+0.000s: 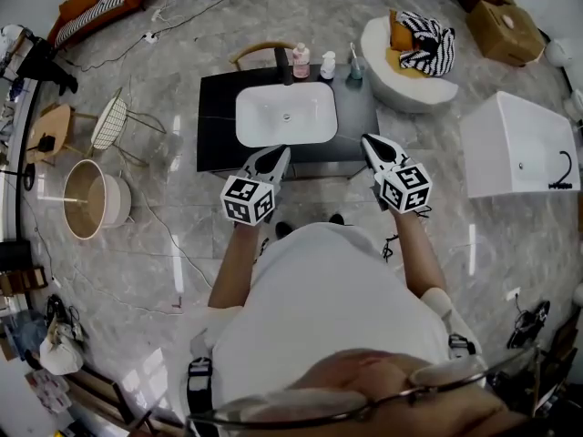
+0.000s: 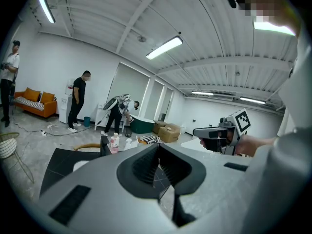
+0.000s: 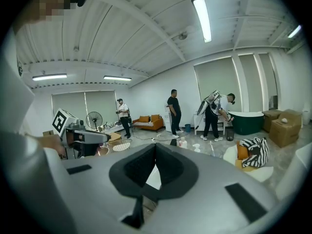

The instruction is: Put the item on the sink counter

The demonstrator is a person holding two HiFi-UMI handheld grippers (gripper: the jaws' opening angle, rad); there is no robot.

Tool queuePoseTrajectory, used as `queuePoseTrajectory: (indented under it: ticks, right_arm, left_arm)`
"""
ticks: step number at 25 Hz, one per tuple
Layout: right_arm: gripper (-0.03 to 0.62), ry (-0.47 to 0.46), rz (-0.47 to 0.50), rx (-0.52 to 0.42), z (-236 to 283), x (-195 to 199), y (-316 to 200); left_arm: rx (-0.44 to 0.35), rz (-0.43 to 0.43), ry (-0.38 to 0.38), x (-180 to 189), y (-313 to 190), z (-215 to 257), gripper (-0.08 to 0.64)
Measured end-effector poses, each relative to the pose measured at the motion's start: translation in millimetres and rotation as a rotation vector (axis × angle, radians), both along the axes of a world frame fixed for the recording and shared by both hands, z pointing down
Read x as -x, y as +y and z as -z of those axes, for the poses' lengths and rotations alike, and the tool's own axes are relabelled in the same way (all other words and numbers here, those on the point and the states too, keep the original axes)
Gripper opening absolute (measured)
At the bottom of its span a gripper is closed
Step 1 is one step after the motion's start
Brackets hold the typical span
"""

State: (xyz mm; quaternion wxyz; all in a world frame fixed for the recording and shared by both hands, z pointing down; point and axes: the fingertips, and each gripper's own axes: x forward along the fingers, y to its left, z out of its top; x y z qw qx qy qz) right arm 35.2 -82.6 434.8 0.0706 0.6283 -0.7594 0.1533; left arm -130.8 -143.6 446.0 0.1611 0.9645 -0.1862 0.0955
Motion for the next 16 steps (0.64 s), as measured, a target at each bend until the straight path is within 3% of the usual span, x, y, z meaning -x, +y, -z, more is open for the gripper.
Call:
queuePoseTrajectory:
  ticks: [16]
  right_arm:
    - [0.006,0.017,-0.005,-0.004,6,-11,-16]
  left_arm:
    - [0.024,0.008,0.022,-4,-11,-1,0.005]
